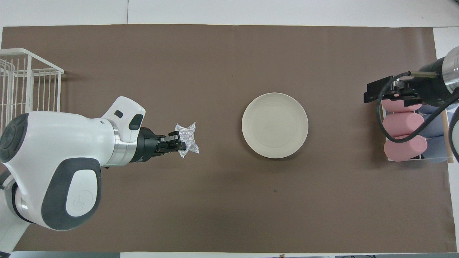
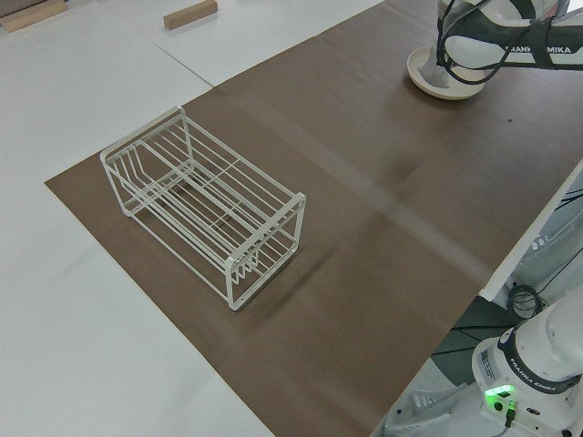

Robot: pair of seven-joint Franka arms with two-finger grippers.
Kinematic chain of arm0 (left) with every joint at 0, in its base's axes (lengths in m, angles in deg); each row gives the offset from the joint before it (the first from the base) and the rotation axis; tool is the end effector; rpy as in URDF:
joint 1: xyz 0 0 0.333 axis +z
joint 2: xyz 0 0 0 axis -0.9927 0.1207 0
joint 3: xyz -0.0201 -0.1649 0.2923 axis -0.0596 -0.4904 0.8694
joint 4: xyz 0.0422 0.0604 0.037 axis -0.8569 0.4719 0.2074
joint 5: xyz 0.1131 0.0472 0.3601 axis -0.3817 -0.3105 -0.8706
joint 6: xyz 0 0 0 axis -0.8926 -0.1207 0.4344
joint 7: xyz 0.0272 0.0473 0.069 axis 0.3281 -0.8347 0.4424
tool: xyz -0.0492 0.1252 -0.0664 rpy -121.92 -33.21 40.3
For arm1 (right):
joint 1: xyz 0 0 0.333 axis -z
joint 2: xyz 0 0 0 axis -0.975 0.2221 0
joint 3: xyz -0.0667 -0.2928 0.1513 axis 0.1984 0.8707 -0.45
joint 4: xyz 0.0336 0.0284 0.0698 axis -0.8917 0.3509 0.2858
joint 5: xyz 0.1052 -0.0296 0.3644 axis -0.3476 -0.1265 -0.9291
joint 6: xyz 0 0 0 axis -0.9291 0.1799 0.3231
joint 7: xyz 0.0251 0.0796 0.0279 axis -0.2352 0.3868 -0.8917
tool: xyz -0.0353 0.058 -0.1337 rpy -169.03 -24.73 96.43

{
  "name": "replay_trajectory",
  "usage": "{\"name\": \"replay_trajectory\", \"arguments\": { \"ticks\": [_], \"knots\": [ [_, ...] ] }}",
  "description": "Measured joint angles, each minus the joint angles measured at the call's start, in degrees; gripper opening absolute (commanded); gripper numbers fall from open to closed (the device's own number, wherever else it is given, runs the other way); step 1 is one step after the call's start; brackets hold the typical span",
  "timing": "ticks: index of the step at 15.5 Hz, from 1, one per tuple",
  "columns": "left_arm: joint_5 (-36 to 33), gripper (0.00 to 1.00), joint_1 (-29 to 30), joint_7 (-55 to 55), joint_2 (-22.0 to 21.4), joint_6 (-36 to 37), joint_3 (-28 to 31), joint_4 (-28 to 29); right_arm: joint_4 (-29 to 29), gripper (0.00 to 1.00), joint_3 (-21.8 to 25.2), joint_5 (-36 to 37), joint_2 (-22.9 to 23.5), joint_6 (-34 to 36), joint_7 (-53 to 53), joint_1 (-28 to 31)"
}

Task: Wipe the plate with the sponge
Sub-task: 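Open the right gripper and withdraw it toward the pink sponges, then carry the pouch back into the wire basket with the left gripper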

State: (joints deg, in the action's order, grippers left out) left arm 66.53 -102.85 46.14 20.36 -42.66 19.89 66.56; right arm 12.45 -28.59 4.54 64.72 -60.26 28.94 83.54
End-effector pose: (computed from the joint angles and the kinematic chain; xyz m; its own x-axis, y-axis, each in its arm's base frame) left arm 0.4452 -0.2559 0.4880 0.9803 0.1576 -0.1194 0.1943 -0.8805 0.4324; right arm 0.5504 0.0478 0.6012 0.9991 -0.0412 0.0021 -0.0408 -0.9937 -0.1048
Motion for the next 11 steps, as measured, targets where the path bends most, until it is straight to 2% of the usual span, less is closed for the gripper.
{"name": "replay_trajectory", "arguments": {
  "ticks": [4,7,11],
  "knots": [
    [-13.5,0.00,0.9,4.2,1.6,7.4,0.0,-2.9,-0.5,1.00,0.8,2.0,0.0,2.7,-6.5,0.3],
    [-22.9,0.00,0.8,7.3,2.0,11.7,-0.2,-2.9,-1.0,1.00,1.0,3.9,-0.1,7.1,-4.7,1.2],
    [-34.9,0.00,0.6,10.3,3.7,20.9,-0.9,-5.2,-0.9,1.00,1.3,4.0,-0.1,8.1,-3.4,1.6]
  ]
}}
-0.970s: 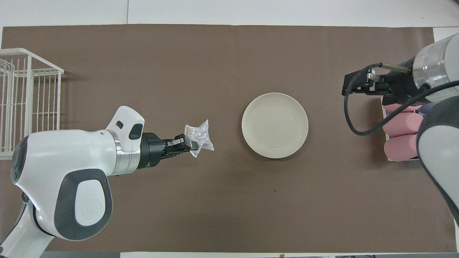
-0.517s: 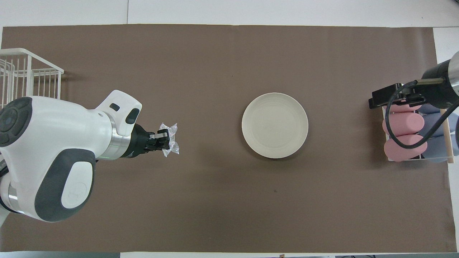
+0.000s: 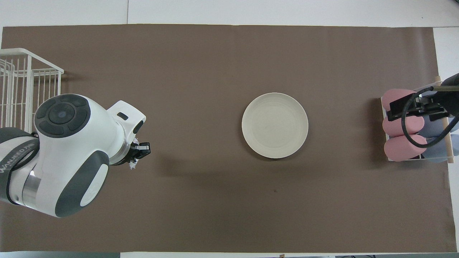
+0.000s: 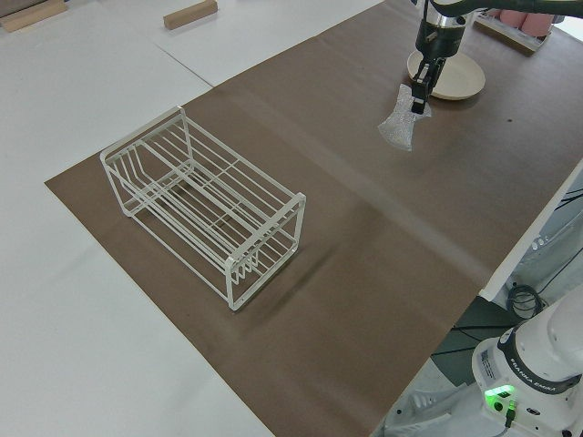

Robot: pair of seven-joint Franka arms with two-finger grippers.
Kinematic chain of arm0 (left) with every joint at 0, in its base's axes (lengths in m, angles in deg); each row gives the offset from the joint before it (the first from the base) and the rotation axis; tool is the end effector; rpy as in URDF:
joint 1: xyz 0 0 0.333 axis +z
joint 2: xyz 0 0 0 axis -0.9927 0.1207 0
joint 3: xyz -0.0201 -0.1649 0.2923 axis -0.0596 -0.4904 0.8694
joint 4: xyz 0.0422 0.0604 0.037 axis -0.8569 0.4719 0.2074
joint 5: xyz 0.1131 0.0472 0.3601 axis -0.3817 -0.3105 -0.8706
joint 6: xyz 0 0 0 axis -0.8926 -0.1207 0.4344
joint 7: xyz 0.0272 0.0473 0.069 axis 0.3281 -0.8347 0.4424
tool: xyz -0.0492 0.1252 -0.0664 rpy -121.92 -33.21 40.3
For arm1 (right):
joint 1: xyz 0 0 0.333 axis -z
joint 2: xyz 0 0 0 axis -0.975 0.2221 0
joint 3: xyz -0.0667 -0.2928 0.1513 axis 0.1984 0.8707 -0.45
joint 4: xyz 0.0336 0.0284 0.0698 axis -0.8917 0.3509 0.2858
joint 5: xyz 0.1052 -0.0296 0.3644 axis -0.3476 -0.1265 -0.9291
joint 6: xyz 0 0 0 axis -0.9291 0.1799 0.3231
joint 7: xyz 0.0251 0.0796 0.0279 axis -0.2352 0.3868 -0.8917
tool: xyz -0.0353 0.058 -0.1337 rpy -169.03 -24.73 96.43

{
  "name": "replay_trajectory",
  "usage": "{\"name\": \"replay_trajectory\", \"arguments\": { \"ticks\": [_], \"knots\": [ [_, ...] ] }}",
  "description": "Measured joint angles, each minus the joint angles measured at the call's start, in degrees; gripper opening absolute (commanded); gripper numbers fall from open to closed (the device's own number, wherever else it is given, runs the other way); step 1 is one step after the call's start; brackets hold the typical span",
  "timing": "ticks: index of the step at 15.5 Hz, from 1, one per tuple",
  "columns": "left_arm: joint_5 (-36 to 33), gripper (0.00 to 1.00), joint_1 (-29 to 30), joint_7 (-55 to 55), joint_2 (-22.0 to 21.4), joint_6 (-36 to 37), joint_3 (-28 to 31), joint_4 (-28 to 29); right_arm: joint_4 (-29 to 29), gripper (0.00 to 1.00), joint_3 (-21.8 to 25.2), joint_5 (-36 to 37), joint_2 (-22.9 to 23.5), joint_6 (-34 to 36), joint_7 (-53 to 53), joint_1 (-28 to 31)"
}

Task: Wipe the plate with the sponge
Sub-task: 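Carry the pouch back into the wire basket with the left gripper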

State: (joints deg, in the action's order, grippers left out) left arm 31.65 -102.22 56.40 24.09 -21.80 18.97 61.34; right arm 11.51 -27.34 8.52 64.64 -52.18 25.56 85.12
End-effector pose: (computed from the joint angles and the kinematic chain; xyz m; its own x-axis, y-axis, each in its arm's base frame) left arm 0.4391 -0.1916 0.4591 0.9820 0.1314 -0.1360 0.1018 -0.9734 -0.2054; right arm 0.5313 0.0105 0.5972 0.9934 -0.0265 -0.1116 -0.0300 -0.9991 -0.0292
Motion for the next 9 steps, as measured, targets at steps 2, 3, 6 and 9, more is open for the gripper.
{"name": "replay_trajectory", "arguments": {
  "ticks": [2,3,6,9],
  "knots": [
    [-6.2,0.00,-0.6,2.1,1.9,5.3,-0.5,-2.5,0.1,1.00,3.9,0.0,0.0,0.0,0.2,-3.0],
    [-9.1,0.00,-1.1,3.2,2.9,7.6,-0.6,-3.4,0.2,1.00,6.9,0.0,0.0,0.0,0.2,-5.4],
    [-17.2,0.00,-2.7,4.8,6.2,14.1,-0.7,-5.4,1.0,1.00,10.1,0.0,0.0,0.0,-0.3,-7.4],
    [-23.4,0.00,-3.2,6.0,8.8,19.3,-0.7,-7.8,1.3,1.00,10.2,0.0,0.4,-0.1,-0.6,-6.7]
  ]
}}
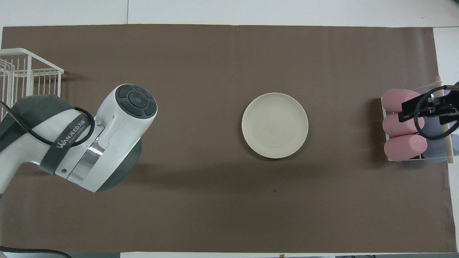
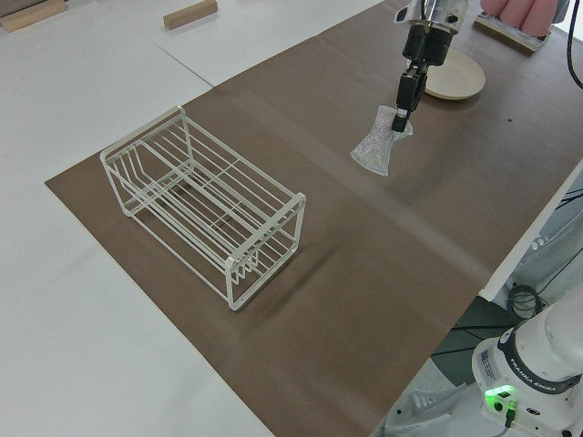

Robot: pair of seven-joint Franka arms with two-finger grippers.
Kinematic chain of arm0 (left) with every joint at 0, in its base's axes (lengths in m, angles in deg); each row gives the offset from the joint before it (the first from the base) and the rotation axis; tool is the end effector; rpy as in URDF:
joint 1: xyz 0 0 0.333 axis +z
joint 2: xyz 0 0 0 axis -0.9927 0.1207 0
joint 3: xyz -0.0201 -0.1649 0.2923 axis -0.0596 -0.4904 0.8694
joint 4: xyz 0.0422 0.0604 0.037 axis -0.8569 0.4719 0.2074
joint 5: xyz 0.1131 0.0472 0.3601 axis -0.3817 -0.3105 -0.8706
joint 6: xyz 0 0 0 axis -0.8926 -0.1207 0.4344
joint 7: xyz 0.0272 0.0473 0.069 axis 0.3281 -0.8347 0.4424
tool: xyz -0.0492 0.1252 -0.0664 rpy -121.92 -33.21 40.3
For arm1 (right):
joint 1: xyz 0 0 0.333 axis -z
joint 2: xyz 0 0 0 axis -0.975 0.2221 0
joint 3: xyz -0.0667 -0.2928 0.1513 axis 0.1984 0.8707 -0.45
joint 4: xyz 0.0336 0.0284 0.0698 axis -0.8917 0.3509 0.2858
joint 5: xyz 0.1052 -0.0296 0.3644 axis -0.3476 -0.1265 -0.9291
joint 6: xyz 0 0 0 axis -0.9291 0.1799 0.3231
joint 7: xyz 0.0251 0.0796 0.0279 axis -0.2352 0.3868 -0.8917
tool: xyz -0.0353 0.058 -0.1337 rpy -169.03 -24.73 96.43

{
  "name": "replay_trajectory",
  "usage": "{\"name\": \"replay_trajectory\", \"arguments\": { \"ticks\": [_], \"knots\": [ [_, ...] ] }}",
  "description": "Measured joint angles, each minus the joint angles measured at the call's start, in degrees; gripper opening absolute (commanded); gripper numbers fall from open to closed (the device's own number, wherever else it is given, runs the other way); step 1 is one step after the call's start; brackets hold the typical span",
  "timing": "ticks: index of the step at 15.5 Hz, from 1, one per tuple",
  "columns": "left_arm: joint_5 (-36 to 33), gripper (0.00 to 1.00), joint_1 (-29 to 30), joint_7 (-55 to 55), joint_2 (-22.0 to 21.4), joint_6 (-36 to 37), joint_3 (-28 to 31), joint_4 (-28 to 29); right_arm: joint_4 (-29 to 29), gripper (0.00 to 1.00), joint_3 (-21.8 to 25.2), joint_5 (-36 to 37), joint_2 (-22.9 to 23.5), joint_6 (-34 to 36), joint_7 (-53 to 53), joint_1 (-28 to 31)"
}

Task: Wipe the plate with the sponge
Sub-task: 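Carry the pouch back into the wire basket with the left gripper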

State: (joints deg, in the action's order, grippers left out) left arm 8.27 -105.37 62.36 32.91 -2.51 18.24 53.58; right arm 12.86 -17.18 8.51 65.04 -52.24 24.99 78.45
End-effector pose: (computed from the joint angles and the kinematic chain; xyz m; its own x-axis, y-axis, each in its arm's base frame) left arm 0.4556 -0.1595 0.4509 0.9750 0.1800 -0.1303 0.0457 -0.7363 -0.6751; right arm 0.5312 -0.0206 0.5831 0.9870 -0.0773 -0.1406 -0.0816 -0.9963 -0.0250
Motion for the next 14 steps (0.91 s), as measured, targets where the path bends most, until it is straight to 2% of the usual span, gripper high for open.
{"name": "replay_trajectory", "arguments": {
  "ticks": [6,8,14],
  "knots": [
    [-11.1,0.00,0.2,0.6,2.6,4.4,1.0,-1.0,0.0,1.00,-1.5,0.0,0.1,0.0,0.0,-0.1],
    [-14.3,0.00,0.5,1.2,5.6,5.0,1.5,-2.8,0.0,1.00,-1.4,0.0,0.1,0.0,0.0,0.0],
    [-25.9,0.00,1.6,1.4,17.0,6.7,5.0,-13.1,0.0,1.00,-1.3,0.0,0.1,-0.2,0.0,0.0]
  ]
}}
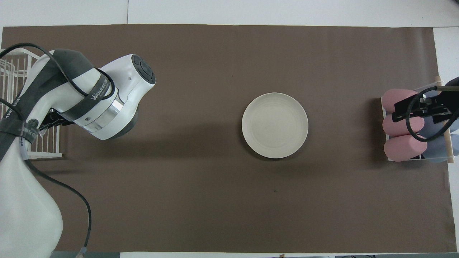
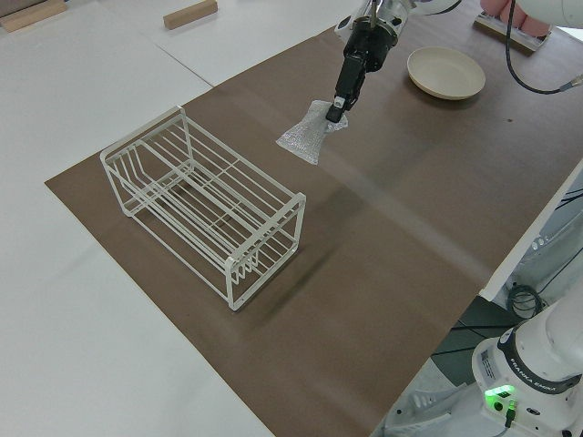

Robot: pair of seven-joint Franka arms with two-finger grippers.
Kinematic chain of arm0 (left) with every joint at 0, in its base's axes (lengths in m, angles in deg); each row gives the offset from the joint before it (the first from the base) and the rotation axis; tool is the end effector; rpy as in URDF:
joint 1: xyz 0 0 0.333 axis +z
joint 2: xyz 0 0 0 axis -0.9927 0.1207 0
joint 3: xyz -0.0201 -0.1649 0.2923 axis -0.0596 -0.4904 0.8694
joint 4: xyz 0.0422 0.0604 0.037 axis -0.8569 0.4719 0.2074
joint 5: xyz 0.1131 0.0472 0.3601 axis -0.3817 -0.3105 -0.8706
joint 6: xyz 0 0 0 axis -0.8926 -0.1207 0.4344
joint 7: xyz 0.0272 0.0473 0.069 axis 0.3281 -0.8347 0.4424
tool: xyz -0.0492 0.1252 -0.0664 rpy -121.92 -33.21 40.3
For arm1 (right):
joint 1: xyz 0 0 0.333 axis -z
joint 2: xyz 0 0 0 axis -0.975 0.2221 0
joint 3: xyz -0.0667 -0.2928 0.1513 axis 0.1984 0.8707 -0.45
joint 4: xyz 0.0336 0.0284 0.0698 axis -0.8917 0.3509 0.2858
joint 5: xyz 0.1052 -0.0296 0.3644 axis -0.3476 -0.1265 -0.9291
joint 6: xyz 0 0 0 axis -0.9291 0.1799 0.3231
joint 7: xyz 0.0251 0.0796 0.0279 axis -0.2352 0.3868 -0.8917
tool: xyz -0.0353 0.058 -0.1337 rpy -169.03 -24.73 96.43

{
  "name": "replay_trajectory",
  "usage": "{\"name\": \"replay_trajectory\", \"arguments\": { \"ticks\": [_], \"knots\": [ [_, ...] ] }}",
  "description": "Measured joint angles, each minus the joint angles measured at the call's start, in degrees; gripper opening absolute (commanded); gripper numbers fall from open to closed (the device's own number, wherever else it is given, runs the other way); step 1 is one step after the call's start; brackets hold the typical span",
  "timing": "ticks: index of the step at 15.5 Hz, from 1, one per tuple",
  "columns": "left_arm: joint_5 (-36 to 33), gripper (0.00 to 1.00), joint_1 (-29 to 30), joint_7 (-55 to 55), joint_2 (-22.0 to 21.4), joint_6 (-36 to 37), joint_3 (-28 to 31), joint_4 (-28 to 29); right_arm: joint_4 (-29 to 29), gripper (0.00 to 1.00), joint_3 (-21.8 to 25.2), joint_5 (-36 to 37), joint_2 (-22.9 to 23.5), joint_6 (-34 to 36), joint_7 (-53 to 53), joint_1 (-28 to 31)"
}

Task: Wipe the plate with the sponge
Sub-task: 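Carry the pouch back into the wire basket with the left gripper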

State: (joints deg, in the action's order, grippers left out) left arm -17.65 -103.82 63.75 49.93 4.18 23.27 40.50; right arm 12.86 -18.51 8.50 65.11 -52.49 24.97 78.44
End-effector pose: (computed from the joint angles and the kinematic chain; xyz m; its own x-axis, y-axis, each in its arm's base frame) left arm 0.5667 -0.0801 0.4307 0.9742 0.2225 0.0372 0.1152 -0.3487 -0.9301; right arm 0.5326 -0.0084 0.5827 0.9890 -0.0539 -0.1376 -0.0580 -0.9980 -0.0261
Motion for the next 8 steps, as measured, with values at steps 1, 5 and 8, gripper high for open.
{"name": "replay_trajectory", "arguments": {
  "ticks": [1,5,8],
  "knots": [
    [-1.6,0.00,0.5,0.0,1.0,-0.3,0.3,-0.8,0.0,1.00,0.0,0.0,0.0,0.0,0.0,0.0],
    [-3.9,0.00,2.2,0.5,3.9,-2.8,1.6,-1.6,0.0,1.00,-0.1,0.0,0.0,0.0,0.0,-0.1],
    [-3.9,0.00,3.7,3.2,5.4,-5.9,2.6,-1.7,0.0,1.00,-0.2,-0.1,0.0,0.0,0.0,-0.1]
  ]
}}
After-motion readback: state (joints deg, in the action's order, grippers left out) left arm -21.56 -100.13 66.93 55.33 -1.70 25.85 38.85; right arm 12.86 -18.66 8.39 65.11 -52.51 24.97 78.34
